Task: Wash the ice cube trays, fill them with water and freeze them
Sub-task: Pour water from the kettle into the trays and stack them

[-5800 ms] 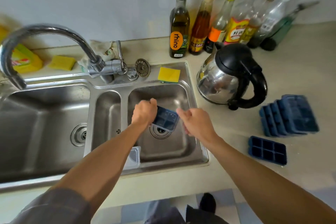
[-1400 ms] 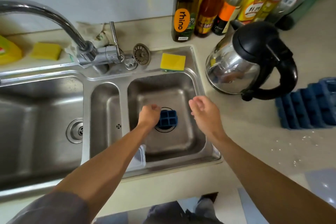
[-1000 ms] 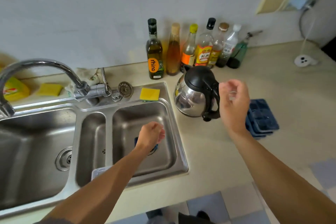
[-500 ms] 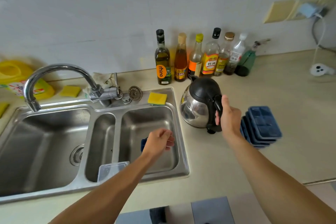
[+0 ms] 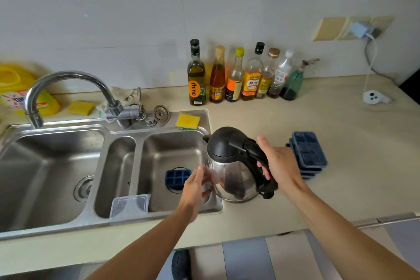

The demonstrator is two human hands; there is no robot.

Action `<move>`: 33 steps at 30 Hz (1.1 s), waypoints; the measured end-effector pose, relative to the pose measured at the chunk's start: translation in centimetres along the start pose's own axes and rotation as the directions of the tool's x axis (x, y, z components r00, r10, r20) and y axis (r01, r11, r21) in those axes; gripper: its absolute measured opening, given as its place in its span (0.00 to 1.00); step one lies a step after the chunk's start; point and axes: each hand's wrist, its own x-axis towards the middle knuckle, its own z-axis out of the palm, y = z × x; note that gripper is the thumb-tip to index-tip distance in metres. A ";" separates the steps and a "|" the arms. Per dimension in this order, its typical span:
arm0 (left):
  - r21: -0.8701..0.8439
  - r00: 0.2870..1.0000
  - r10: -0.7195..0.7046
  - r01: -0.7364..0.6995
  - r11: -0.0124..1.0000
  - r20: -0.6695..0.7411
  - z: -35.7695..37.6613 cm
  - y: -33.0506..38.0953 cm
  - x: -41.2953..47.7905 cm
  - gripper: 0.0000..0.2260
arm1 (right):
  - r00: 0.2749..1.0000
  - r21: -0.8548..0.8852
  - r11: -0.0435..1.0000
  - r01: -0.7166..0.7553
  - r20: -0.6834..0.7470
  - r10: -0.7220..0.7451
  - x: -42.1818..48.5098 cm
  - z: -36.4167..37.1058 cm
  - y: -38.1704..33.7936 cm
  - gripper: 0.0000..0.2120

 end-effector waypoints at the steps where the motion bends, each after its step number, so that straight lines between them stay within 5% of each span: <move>1: -0.015 1.000 -0.022 0.022 1.000 -0.007 -0.4 -0.5 -0.2 0.20 | 1.000 -0.008 1.000 0.011 0.024 -0.011 -0.3 0.3 -0.4 0.32; 14: -0.275 0.990 -0.134 0.118 0.954 -0.041 -4.9 -1.6 -1.8 0.21 | 0.973 -0.158 0.987 0.010 0.229 0.027 0.1 5.7 -4.9 0.34; 33: -0.368 0.977 -0.197 0.213 0.905 0.080 -8.1 -1.2 -0.8 0.21 | 0.969 -0.311 0.950 -0.023 0.227 0.098 1.2 9.8 -7.9 0.35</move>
